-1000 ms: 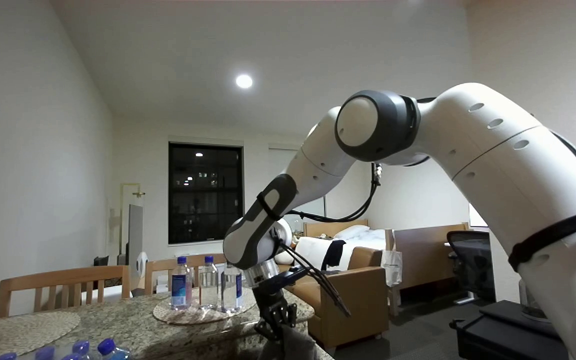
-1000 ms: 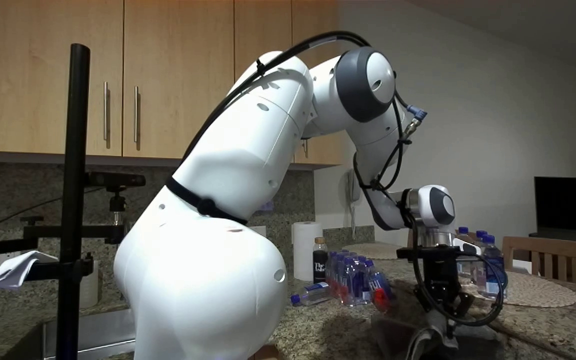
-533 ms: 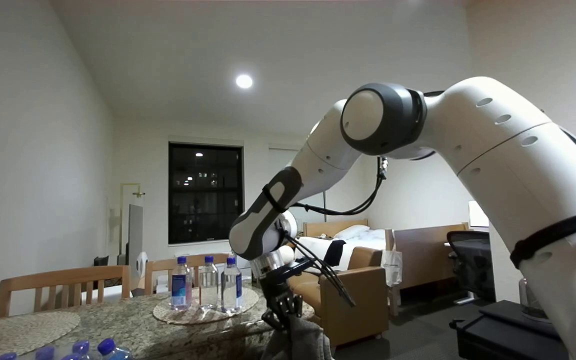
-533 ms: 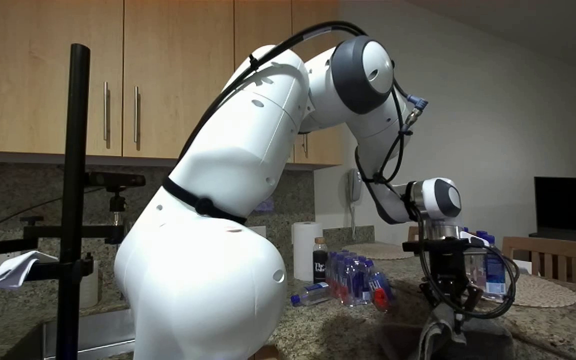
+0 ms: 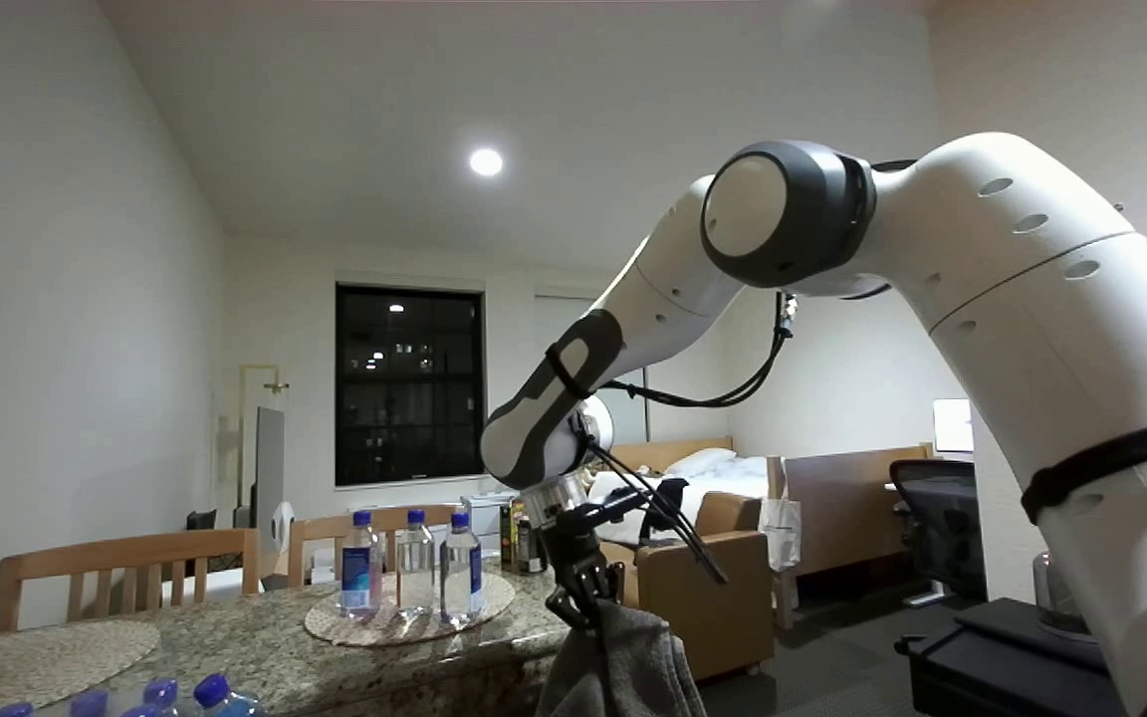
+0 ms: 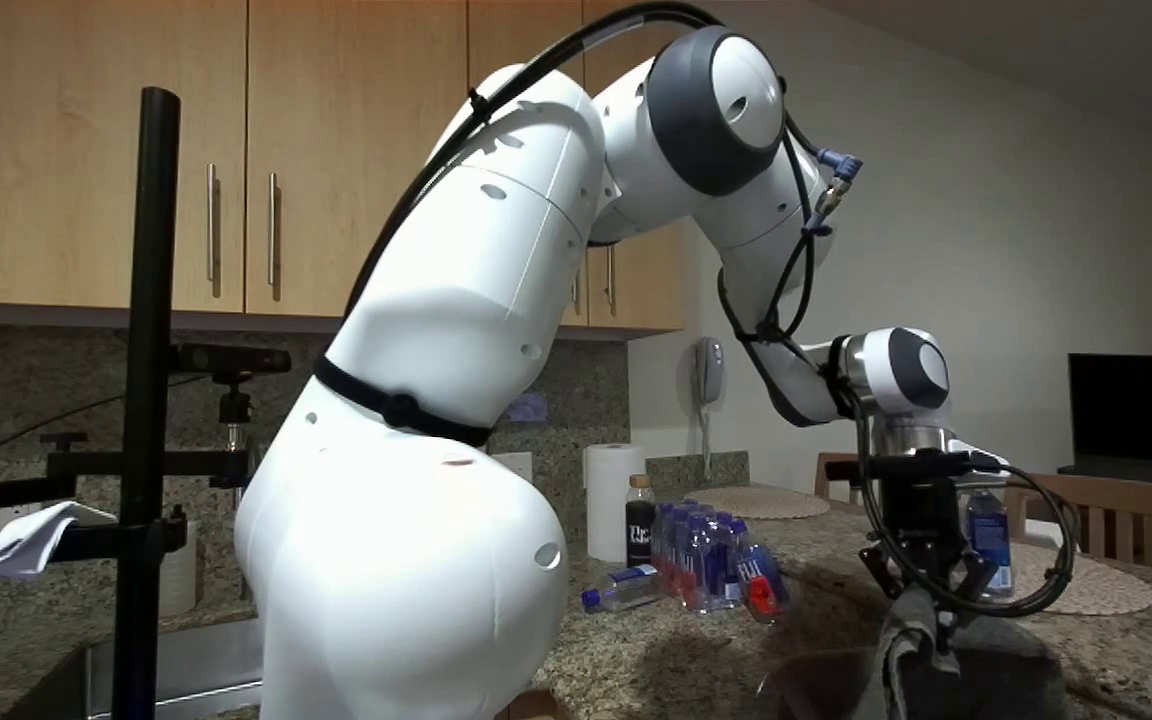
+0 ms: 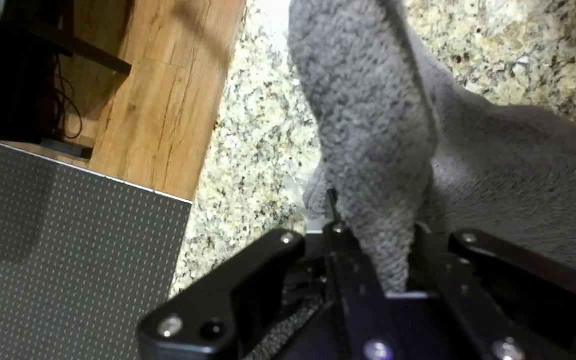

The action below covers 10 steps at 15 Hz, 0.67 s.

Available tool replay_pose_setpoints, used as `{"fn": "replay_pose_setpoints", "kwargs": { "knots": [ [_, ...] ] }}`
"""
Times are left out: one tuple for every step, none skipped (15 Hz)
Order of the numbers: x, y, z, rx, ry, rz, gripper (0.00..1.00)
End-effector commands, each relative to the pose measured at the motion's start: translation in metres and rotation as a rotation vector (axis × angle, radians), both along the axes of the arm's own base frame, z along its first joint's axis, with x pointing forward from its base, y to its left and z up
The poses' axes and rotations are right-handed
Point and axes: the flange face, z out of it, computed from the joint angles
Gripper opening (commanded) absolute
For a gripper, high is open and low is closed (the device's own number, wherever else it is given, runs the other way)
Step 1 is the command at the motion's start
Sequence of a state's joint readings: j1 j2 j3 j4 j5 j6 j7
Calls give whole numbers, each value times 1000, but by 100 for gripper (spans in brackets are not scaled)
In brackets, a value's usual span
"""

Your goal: Move the grey towel to the right

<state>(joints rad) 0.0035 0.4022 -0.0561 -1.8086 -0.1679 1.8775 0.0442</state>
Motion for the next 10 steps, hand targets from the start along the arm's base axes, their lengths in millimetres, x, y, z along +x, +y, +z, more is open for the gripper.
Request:
{"fn": "replay_pose_setpoints", "kwargs": {
  "knots": [
    [-21, -8, -5, -13, 60, 19, 10],
    [-27, -9, -10, -22, 83, 24, 10],
    [-34, -9, -15, -29, 107, 32, 10],
    [-41, -9, -20, -42, 132, 43, 10],
    [-47, -6, -27, -54, 151, 53, 10],
    [-52, -2, -33, -62, 164, 61, 10],
    [-56, 1, -39, -67, 174, 67, 10],
    [-60, 3, -44, -72, 185, 72, 10],
    [-63, 5, -51, -80, 198, 74, 10],
    [-66, 6, -57, -88, 210, 74, 10]
  ]
}}
